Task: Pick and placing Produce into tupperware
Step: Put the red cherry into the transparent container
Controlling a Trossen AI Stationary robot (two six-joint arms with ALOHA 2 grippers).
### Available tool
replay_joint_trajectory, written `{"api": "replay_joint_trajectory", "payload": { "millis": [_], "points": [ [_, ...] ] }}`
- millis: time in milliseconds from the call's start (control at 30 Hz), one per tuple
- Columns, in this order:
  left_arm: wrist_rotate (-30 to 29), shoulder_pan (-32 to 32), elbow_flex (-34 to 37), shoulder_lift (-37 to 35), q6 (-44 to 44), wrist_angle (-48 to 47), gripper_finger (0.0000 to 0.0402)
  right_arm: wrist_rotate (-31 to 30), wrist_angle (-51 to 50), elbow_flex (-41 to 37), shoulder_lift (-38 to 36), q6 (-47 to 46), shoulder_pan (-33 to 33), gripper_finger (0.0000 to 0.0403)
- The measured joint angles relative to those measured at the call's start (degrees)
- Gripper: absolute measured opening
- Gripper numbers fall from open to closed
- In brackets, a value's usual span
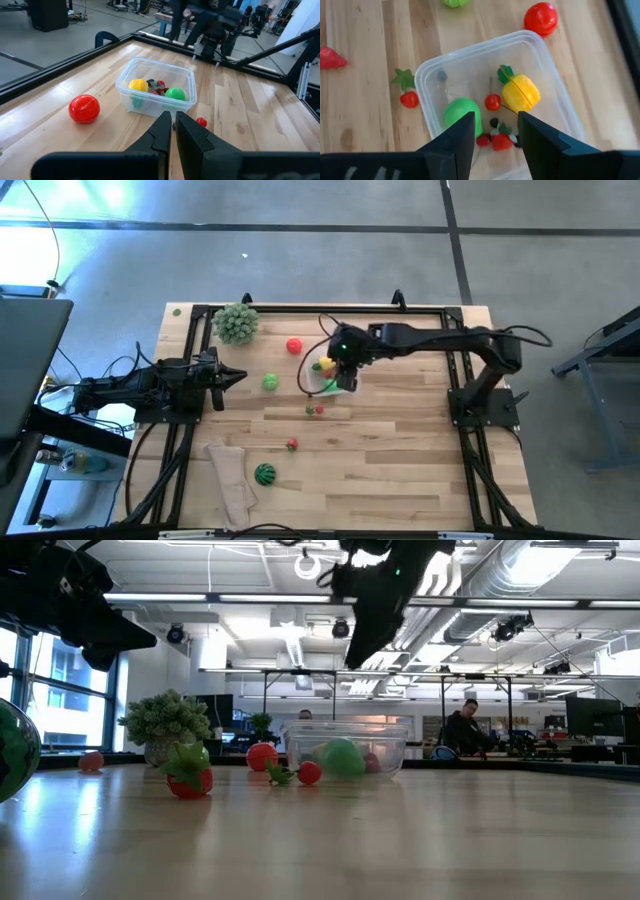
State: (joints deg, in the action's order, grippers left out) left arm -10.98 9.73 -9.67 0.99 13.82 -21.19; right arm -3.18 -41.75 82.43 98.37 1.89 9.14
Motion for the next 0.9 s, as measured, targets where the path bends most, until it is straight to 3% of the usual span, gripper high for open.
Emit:
{"api": "replay_joint_trajectory", "payload": {
  "millis": [233,467,600,733,900],
  "points": [
    [0.0,0.0,0.0,0.0,0.0,0.0,0.0017,-5.8,-4.0,-1.8,-5.9,-4.5,-7.2,0.0142],
    [0.0,0.0,0.0,0.0,0.0,0.0,0.0017,-10.1,0.6,-14.9,-12.9,-14.9,-16.0,0.0142],
    [0.0,0.0,0.0,0.0,0.0,0.0,0.0017,-10.3,10.9,-26.2,-16.2,-22.3,-21.9,0.0142],
    [0.0,0.0,0.0,0.0,0.0,0.0,0.0017,-10.3,27.5,-36.6,-16.6,-27.6,-27.2,0.0142],
    [0.0,0.0,0.0,0.0,0.0,0.0,0.0017,-10.5,49.7,-43.3,-11.4,-22.6,-30.0,0.0142]
  ]
}}
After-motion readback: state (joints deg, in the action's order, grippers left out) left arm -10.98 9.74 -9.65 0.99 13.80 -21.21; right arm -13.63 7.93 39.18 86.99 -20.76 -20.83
